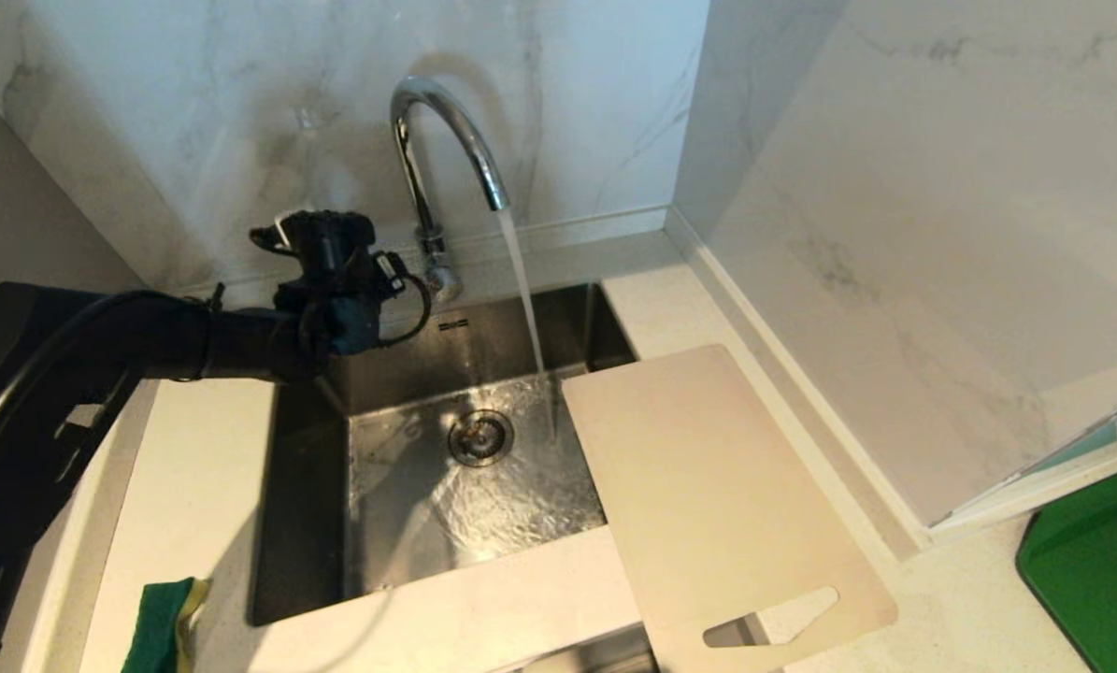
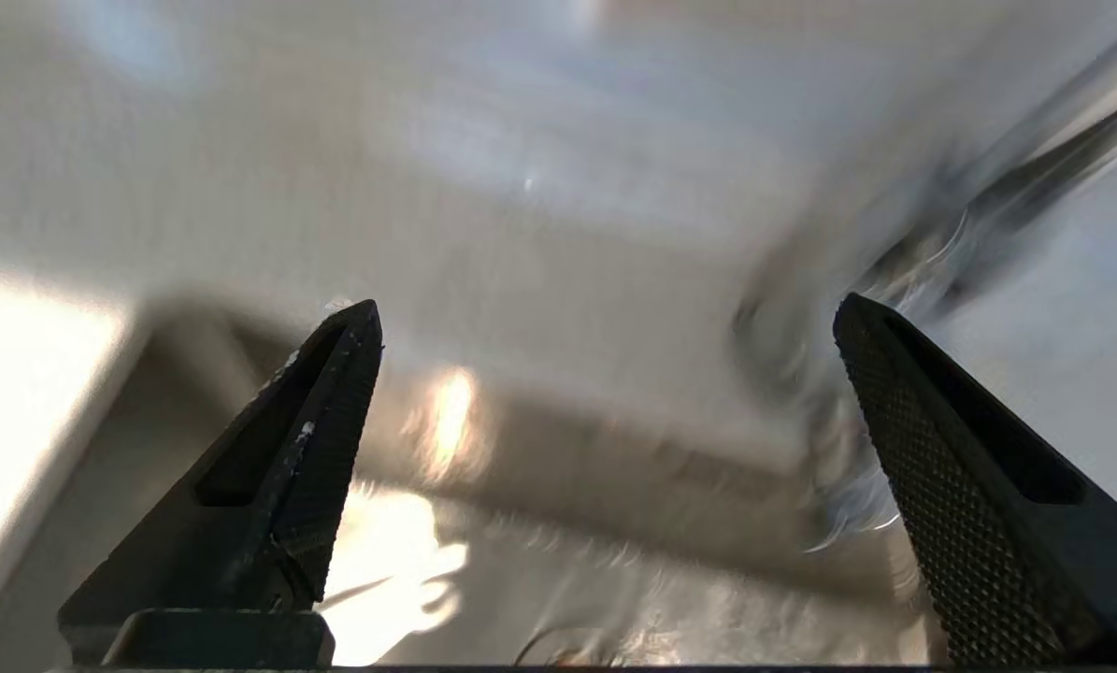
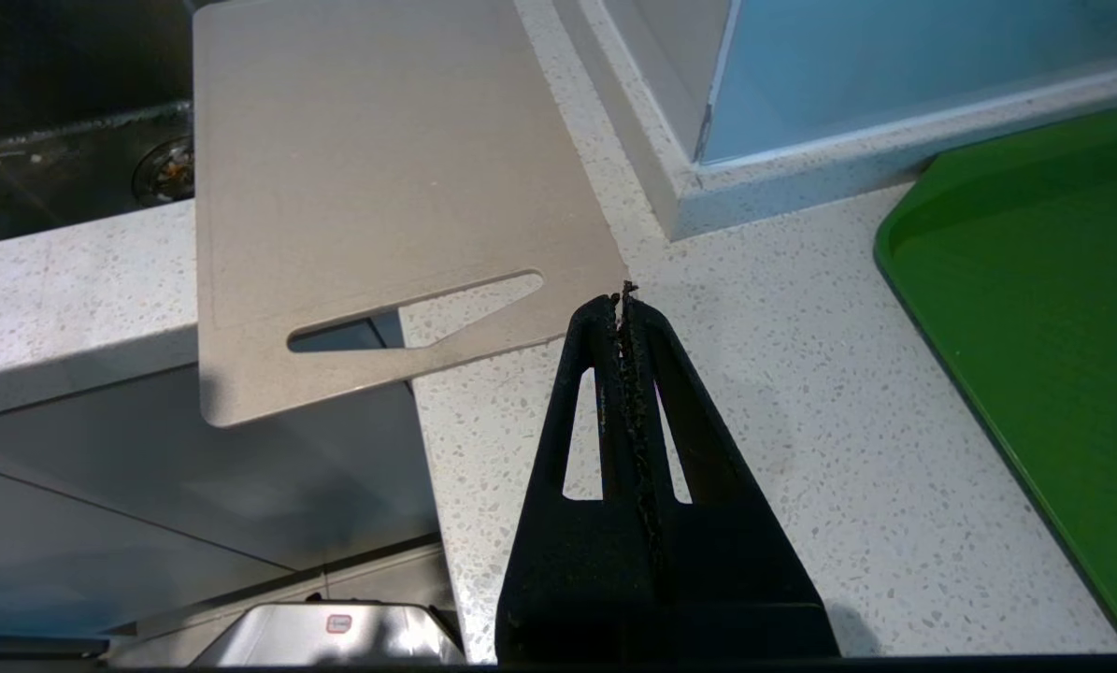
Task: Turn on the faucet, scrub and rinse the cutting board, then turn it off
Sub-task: Turn on the tap, then pick up the cleaning cloth
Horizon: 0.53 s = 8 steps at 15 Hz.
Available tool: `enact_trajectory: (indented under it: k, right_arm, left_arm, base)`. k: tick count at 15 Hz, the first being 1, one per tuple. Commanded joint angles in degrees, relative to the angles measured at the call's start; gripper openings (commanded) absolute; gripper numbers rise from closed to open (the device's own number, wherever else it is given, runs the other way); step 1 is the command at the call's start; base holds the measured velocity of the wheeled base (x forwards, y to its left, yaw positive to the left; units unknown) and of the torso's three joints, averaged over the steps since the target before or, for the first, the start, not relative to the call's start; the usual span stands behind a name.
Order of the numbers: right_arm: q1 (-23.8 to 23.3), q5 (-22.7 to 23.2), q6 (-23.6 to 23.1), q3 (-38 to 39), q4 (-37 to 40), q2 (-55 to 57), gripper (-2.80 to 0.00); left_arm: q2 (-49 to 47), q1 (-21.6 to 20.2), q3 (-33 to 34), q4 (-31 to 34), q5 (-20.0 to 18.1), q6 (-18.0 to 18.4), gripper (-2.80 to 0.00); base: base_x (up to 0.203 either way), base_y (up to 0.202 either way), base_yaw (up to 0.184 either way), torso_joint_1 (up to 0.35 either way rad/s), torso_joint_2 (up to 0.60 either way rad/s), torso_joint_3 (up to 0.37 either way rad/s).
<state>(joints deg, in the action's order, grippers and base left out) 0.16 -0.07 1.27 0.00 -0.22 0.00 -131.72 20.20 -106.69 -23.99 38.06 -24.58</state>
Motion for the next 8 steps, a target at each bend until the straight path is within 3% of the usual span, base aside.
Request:
enact_trajectory:
  k: [1, 5, 8]
  right_arm:
    - [0.0, 0.0, 0.0, 0.0, 0.0, 0.1, -2.80]
    - [0.0, 0.0, 0.0, 0.0, 0.0, 0.1, -2.80]
    - [0.0, 0.0, 0.0, 0.0, 0.0, 0.1, -2.80]
  left_arm:
    - [2.9, 0.2, -2.4, -0.2, -0.4, -0.2, 0.00]
    - [7.5, 0.2, -1.5, 0.4, -0.7, -0.2, 0.00]
    - [13.4, 0.4, 5.5, 0.4, -2.5, -0.1, 0.00]
  base:
    - [0.000, 0.000, 0.000, 0.000, 0.00, 0.000]
    - [0.000, 0.000, 0.000, 0.000, 0.00, 0.000]
    - [0.000, 0.000, 0.000, 0.000, 0.00, 0.000]
